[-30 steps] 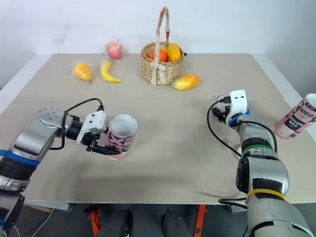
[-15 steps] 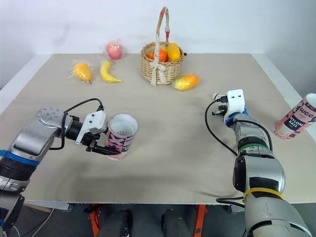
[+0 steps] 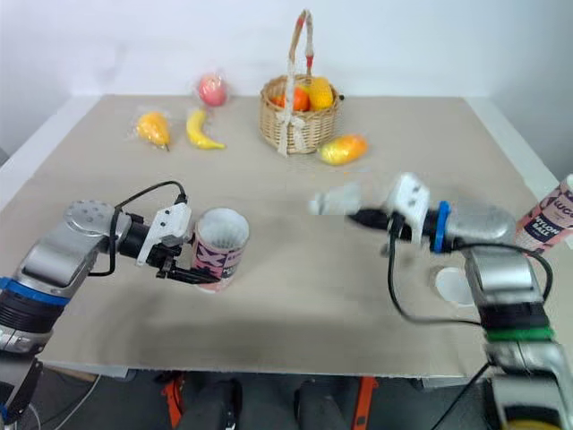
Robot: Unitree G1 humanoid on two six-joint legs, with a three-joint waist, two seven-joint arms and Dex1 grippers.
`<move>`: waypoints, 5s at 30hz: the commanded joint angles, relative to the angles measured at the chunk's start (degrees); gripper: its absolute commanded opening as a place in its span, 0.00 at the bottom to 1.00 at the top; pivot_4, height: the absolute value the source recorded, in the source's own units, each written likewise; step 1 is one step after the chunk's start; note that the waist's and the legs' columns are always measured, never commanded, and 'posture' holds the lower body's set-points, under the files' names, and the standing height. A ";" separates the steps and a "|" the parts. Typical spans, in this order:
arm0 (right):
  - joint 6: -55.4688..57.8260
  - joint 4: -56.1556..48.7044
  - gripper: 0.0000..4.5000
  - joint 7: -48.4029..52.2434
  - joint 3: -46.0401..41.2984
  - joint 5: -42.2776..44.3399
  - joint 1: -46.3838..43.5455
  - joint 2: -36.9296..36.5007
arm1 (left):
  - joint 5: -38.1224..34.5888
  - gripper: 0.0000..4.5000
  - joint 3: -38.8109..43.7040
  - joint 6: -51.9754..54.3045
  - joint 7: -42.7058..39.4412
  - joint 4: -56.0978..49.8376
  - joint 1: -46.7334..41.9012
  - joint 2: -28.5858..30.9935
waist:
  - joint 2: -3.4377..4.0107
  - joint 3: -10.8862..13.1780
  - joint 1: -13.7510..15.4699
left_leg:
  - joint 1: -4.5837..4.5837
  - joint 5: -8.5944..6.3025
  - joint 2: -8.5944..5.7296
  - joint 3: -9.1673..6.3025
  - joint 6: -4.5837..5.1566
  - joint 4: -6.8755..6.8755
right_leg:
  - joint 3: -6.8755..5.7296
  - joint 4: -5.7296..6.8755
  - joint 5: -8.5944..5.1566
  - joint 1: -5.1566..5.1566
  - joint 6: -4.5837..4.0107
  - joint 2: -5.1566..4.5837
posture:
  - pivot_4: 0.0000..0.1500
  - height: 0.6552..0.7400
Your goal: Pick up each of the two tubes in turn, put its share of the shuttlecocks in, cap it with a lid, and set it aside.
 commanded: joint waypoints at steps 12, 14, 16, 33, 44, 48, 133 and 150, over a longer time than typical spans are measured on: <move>0.96 -19.45 0.00 2.38 8.47 -3.44 -18.27 -0.41 | 1.15 0.65 -2.38 -1.98 -1.07 2.67 -0.83 -0.95 | -0.27 0.08 -0.22 | 0.37 0.45 0.16 0.40 0.05 0.04 | 0.03 0.00 0.19 0.18 0.25 0.08 | 1.00 1.00; -1.14 -18.53 0.00 2.82 11.13 -6.60 -20.05 0.06 | 1.23 0.65 -2.36 -1.92 -1.12 2.70 -0.93 -1.04 | -0.27 0.08 -0.21 | 0.29 0.44 0.13 0.37 0.05 0.02 | 0.05 0.00 0.24 0.14 0.10 0.06 | 1.00 1.00; -3.36 -17.40 0.00 3.02 13.47 -9.80 -21.32 0.48 | 1.26 0.65 -2.34 -1.85 -1.15 2.77 -1.05 -1.12 | -0.27 0.08 -0.21 | 0.23 0.43 0.12 0.36 0.05 -0.01 | 0.05 0.00 0.28 0.08 -0.02 0.06 | 1.00 1.00; 2.13 -15.36 0.73 7.83 12.08 -0.25 -25.62 6.54 | 0.91 0.65 -2.18 -0.57 -0.62 1.72 -1.16 -1.15 | -0.27 0.07 -0.14 | 0.15 0.43 0.10 0.19 0.05 0.00 | -0.04 0.00 0.30 0.07 -0.06 0.05 | 1.00 1.00; 23.51 -15.67 0.84 -0.43 -5.22 18.55 -13.81 2.91 | 1.62 0.65 -1.88 -2.25 -1.30 2.82 -1.80 -0.01 | -0.33 0.05 0.06 | 0.13 0.43 0.07 0.15 0.05 0.00 | -0.12 -0.01 0.29 0.10 -0.07 0.01 | 1.00 1.00; 32.96 -18.64 0.75 -11.38 -3.00 19.35 -12.28 6.70 | 1.44 0.65 -1.76 -2.78 -1.69 3.54 -2.19 0.15 | -0.32 0.05 -0.33 | 0.18 0.44 0.15 0.23 0.06 -0.01 | -0.09 0.02 0.34 0.05 -0.14 0.11 | 1.00 1.00; 4.66 39.62 0.71 12.59 5.77 -16.80 -10.60 -17.45 | -2.23 0.65 -2.55 -15.88 7.28 8.76 4.57 -22.36 | -0.24 0.12 0.60 | -0.40 0.82 0.08 0.73 0.14 0.54 | 0.18 0.07 0.94 -0.55 0.36 0.10 | 1.00 1.00; -1.14 52.26 0.52 12.19 8.42 -23.04 -15.37 -14.82 | -2.14 0.65 -2.19 -15.82 8.29 8.16 4.64 -21.42 | -0.25 0.12 -0.31 | -0.25 0.82 -0.03 1.12 0.14 0.56 | 0.94 -0.01 1.21 -0.45 0.51 0.16 | 1.00 1.00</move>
